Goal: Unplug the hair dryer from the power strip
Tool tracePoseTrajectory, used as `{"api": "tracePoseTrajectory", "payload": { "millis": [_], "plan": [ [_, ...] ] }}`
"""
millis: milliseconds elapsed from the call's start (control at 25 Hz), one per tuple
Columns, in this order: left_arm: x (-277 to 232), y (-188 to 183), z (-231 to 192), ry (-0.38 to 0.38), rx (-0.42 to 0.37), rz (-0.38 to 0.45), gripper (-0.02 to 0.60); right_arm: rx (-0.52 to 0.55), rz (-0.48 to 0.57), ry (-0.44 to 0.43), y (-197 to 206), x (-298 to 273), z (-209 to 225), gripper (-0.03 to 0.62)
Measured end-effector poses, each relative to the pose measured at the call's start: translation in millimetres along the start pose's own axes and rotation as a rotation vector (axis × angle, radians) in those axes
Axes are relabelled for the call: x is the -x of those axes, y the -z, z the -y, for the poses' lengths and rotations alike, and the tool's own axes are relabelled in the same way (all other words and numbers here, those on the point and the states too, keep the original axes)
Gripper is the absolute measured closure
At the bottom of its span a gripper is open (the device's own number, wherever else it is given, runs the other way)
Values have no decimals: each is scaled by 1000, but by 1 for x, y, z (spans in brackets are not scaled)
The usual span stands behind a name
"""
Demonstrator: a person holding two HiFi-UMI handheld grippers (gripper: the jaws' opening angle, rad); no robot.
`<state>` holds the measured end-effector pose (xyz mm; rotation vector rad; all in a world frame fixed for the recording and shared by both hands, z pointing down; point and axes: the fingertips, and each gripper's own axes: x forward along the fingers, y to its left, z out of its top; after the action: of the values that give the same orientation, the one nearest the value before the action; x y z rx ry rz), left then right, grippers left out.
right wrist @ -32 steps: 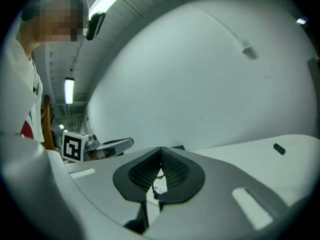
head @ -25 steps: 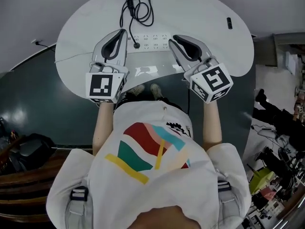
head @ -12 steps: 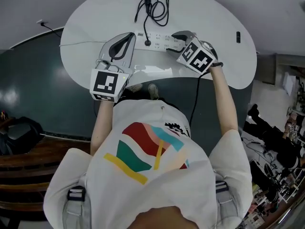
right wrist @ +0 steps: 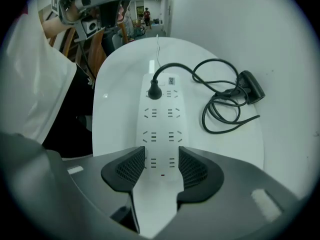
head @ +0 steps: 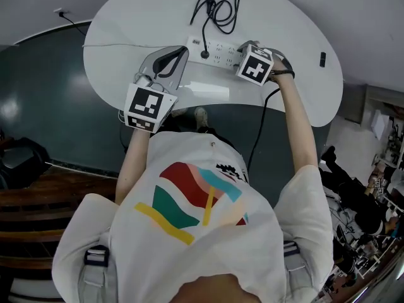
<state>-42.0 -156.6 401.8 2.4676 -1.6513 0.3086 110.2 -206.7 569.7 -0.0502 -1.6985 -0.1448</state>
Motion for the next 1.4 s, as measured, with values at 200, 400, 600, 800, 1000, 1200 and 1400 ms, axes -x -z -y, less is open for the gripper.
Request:
{"api": "tracePoseTrajectory", "payload": {
  "millis": [200,400,600,800,1000,1200,1400],
  "plan": [
    [-4,8,3,19,0,-30,583,11,-113,-62,4,-8,-2,381],
    [-17,19,6,48,20,-53,582,13,-189,-92,3,-11,-4,396],
    [-42,56,26,165,110,-148,462,9,-166,-79,1,-13,-1,396],
    [-72,99,33,122,143,-163,416,-15,-130,-96,3,-12,-2,395],
    [-92,105,40,102,81,-156,405,-22,-139,-97,3,-12,-4,391],
    [-105,114,34,61,87,-192,496,-24,-140,-98,1,-13,-3,388],
    [-112,121,38,86,65,-212,518,-25,-145,-94,2,-13,-3,388]
  ]
}}
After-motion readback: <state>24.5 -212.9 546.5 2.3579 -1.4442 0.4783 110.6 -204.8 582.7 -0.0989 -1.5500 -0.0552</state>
